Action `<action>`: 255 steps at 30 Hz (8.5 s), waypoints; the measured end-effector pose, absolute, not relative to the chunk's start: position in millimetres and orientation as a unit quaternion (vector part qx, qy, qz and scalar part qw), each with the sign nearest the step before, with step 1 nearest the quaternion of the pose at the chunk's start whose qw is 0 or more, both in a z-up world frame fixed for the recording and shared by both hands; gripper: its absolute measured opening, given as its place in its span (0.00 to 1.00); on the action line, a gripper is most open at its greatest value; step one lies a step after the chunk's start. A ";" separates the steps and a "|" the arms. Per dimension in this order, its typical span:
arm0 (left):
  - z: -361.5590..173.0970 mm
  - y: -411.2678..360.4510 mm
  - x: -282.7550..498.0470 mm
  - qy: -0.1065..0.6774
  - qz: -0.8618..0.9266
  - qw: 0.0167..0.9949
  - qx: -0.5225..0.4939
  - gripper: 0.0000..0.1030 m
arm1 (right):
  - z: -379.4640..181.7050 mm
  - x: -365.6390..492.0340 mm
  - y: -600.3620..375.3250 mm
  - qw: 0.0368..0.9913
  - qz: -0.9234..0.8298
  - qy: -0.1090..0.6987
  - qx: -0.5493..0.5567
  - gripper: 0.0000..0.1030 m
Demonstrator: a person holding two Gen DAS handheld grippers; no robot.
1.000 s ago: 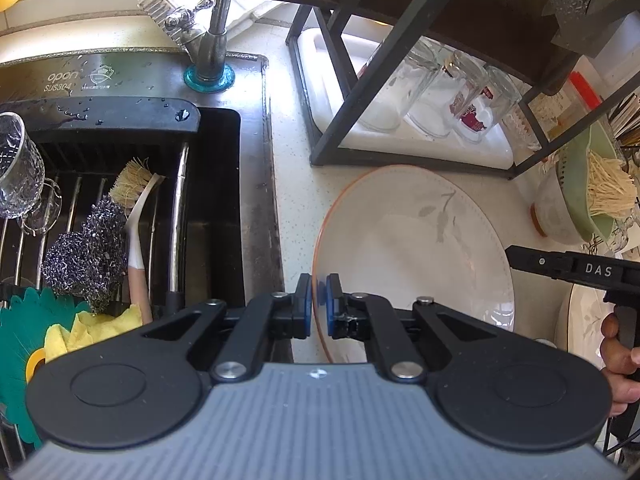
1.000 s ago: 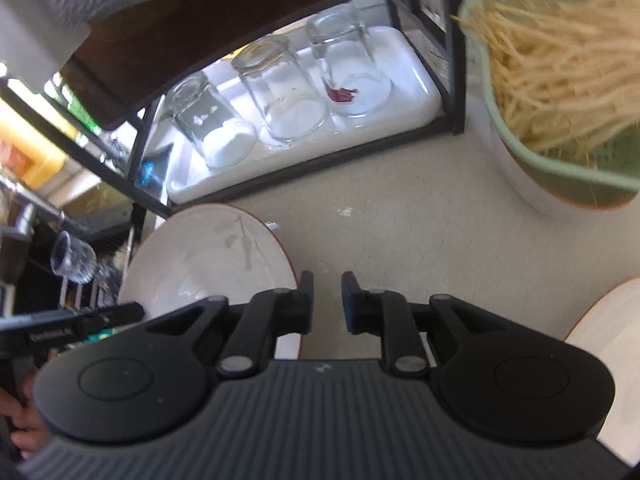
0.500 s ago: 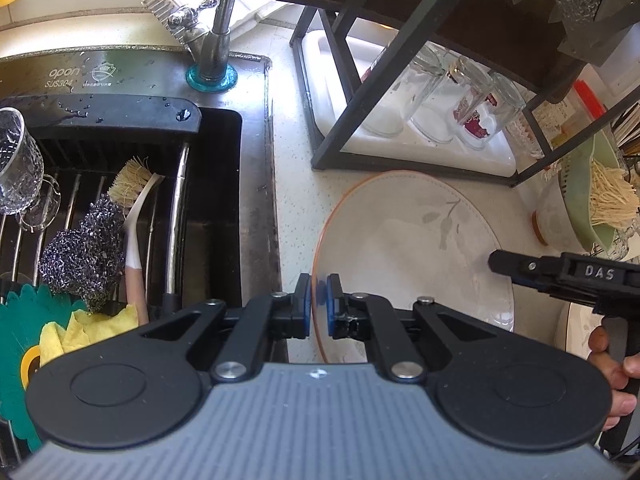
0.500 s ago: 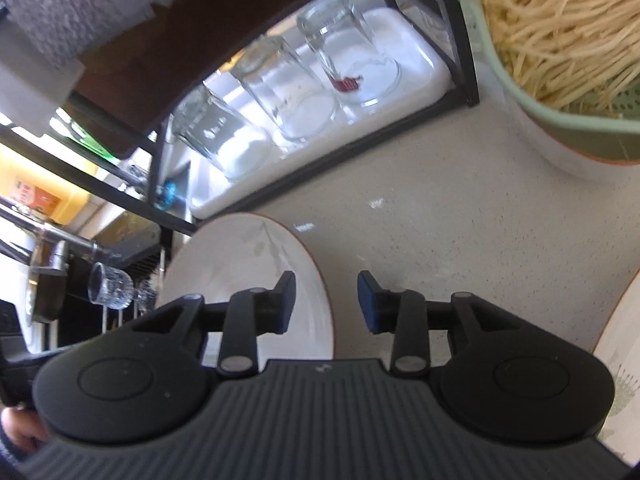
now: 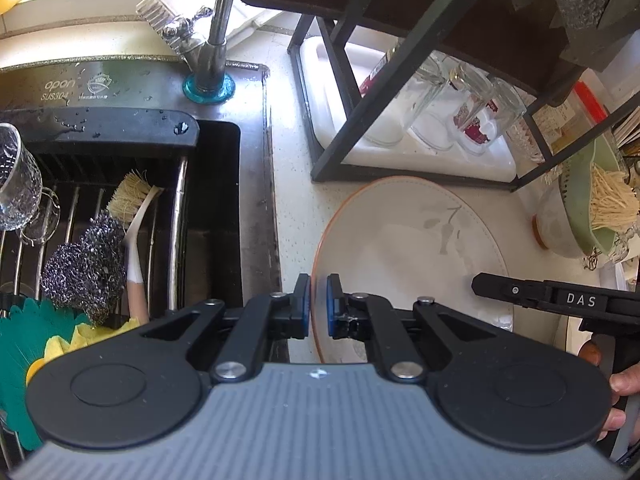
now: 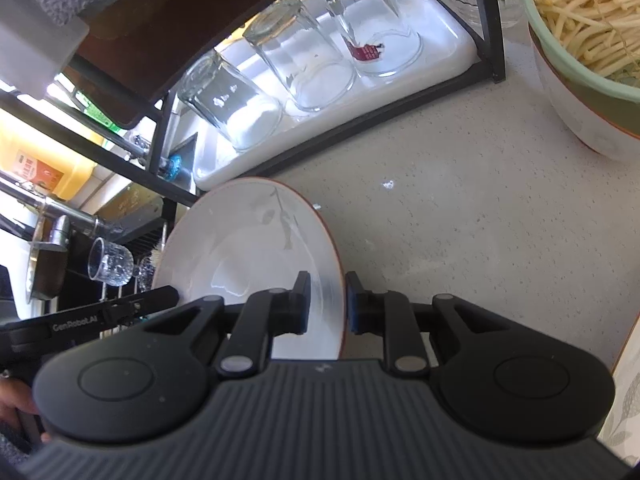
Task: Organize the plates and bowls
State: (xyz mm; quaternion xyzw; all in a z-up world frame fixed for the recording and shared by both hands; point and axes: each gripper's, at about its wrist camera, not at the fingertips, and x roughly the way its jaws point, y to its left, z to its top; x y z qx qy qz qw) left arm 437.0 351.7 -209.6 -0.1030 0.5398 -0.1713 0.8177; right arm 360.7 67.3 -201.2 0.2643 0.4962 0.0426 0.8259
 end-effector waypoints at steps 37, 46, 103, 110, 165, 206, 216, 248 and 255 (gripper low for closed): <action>-149.3 291.7 335.9 0.527 -0.264 0.800 -0.110 0.08 | -141.7 204.4 8.3 0.845 0.001 0.424 0.325 0.21; -167.5 262.6 295.5 0.548 -0.276 0.787 -0.066 0.08 | -159.5 162.9 -9.9 0.843 -0.013 0.429 0.325 0.21; -120.0 241.4 257.9 0.499 -0.247 0.829 -0.041 0.50 | -127.3 149.5 13.1 0.897 -0.043 0.388 0.205 0.21; -78.8 228.2 240.2 0.467 -0.262 0.843 -0.042 0.50 | -90.9 137.8 19.0 0.919 -0.048 0.353 0.169 0.21; -132.6 74.5 261.9 0.524 -0.307 0.794 0.025 0.67 | -124.1 61.6 -88.5 0.889 -0.082 0.379 0.245 0.22; -219.2 5.1 372.1 0.563 -0.322 0.755 0.094 0.18 | -217.7 110.0 -130.6 0.841 -0.105 0.399 0.350 0.16; -207.3 13.1 378.0 0.565 -0.362 0.737 0.076 0.17 | -212.6 104.9 -141.0 0.837 -0.096 0.398 0.363 0.18; -151.1 113.6 361.1 0.565 -0.365 0.740 -0.015 0.17 | -166.9 97.2 -94.0 0.839 -0.018 0.411 0.357 0.18; -145.3 163.2 344.8 0.569 -0.355 0.739 -0.062 0.17 | -157.1 96.7 -74.4 0.840 0.013 0.422 0.340 0.18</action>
